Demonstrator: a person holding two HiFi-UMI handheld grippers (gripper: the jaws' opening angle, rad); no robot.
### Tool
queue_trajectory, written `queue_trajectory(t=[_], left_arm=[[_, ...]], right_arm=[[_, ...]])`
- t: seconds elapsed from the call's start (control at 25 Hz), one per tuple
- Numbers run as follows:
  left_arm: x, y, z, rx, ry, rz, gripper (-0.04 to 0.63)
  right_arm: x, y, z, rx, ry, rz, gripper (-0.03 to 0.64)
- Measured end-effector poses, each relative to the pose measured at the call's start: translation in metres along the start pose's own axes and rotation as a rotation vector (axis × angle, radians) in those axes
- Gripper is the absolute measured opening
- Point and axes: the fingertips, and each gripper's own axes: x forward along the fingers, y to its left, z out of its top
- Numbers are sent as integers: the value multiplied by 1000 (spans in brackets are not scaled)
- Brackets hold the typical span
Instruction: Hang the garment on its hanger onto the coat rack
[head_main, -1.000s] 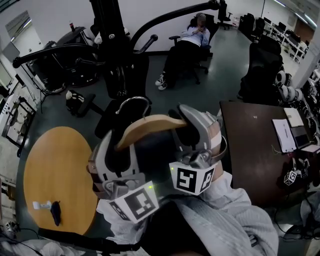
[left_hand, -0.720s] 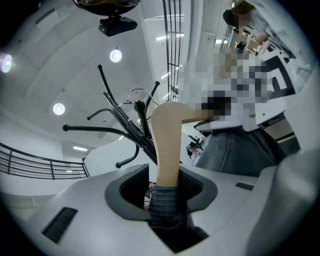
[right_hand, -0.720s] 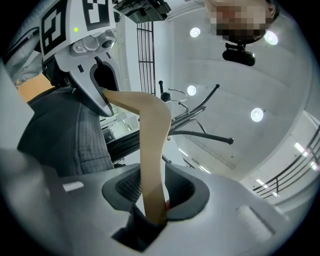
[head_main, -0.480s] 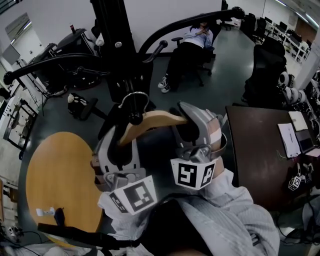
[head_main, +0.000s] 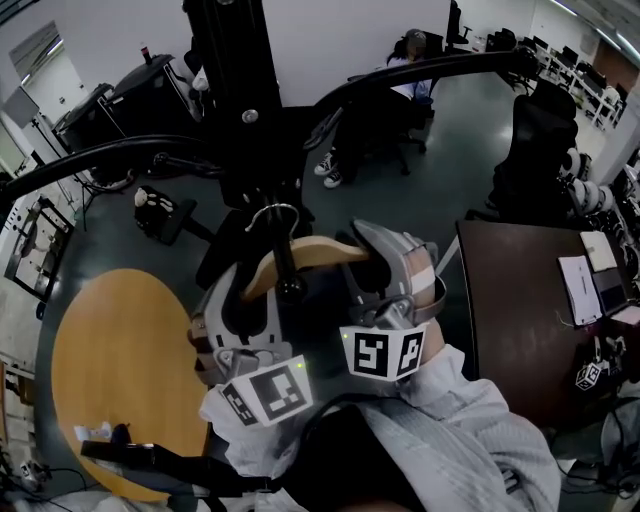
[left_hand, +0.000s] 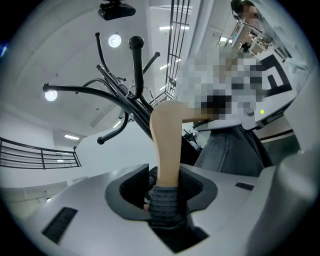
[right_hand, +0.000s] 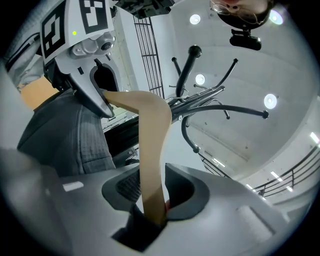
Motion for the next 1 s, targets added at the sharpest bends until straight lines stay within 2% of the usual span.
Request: queue_trajectory(t=[0.32, 0.52, 0.76, 1.0], left_arm=[[5, -7, -13, -3, 28, -30, 144], [6, -6, -14, 22, 3, 7, 144], [0, -7, -13, 21, -10, -23, 144], [-13, -7, -12, 57, -2, -39, 147]], right_arm=[[5, 14, -9, 17, 8, 37, 107], [7, 18, -10, 7, -10, 29, 100], [0, 21, -7, 29, -28, 91, 103], [-15, 26, 3, 56, -51, 175, 128]])
